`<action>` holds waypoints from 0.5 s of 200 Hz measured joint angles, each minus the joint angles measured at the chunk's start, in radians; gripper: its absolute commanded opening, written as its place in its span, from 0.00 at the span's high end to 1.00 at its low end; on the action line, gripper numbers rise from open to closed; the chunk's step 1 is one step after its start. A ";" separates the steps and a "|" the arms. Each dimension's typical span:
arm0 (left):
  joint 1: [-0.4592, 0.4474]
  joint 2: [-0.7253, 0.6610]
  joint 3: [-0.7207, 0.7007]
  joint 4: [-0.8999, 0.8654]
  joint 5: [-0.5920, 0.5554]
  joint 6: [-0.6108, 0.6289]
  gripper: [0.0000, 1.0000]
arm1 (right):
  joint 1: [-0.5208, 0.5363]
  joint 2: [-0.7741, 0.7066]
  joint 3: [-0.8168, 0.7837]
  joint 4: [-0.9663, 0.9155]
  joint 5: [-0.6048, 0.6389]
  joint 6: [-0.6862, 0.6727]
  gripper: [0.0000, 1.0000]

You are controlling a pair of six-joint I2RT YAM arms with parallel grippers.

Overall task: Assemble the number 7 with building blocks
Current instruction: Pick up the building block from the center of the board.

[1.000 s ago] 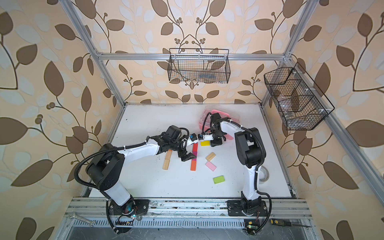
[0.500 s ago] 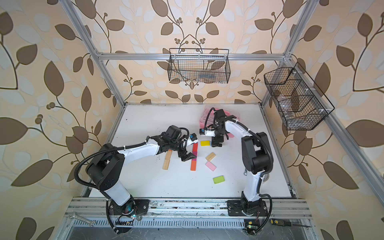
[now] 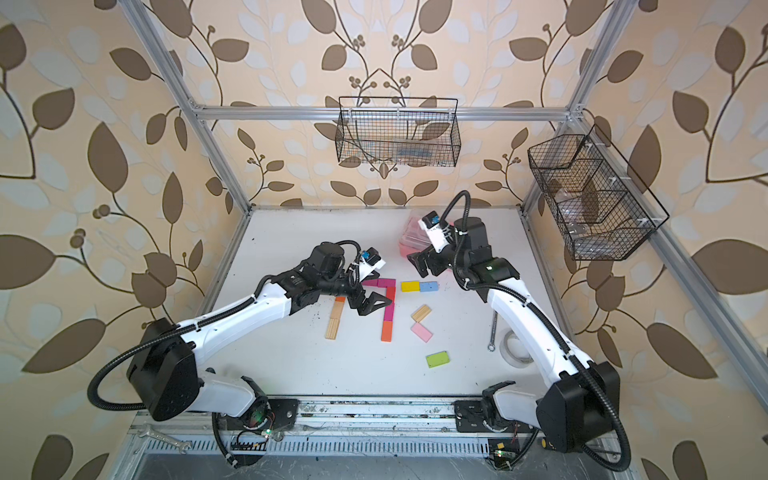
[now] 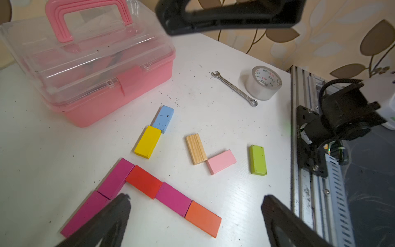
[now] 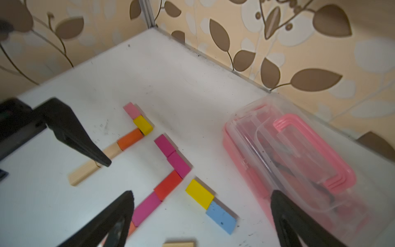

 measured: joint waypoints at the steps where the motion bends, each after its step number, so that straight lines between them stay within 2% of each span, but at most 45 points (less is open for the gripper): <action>1: 0.000 -0.002 0.000 -0.001 0.000 -0.003 0.01 | -0.003 -0.002 -0.005 0.003 -0.003 0.010 0.00; 18: 0.000 -0.053 -0.017 -0.020 -0.026 -0.121 0.01 | -0.045 -0.056 -0.119 0.039 -0.044 0.211 0.00; 42: 0.000 -0.087 -0.023 -0.083 -0.068 -0.304 0.01 | -0.021 -0.072 -0.166 -0.083 -0.064 0.340 0.00; 55: -0.001 -0.086 -0.035 -0.098 -0.075 -0.404 0.01 | 0.034 -0.060 -0.166 -0.166 -0.025 0.367 0.00; 69: -0.004 -0.086 -0.077 -0.098 -0.076 -0.506 0.01 | 0.138 -0.040 -0.167 -0.260 0.070 0.385 0.01; 100: -0.068 -0.090 -0.210 -0.090 -0.108 -0.682 0.01 | 0.311 0.042 -0.190 -0.374 0.243 0.418 0.07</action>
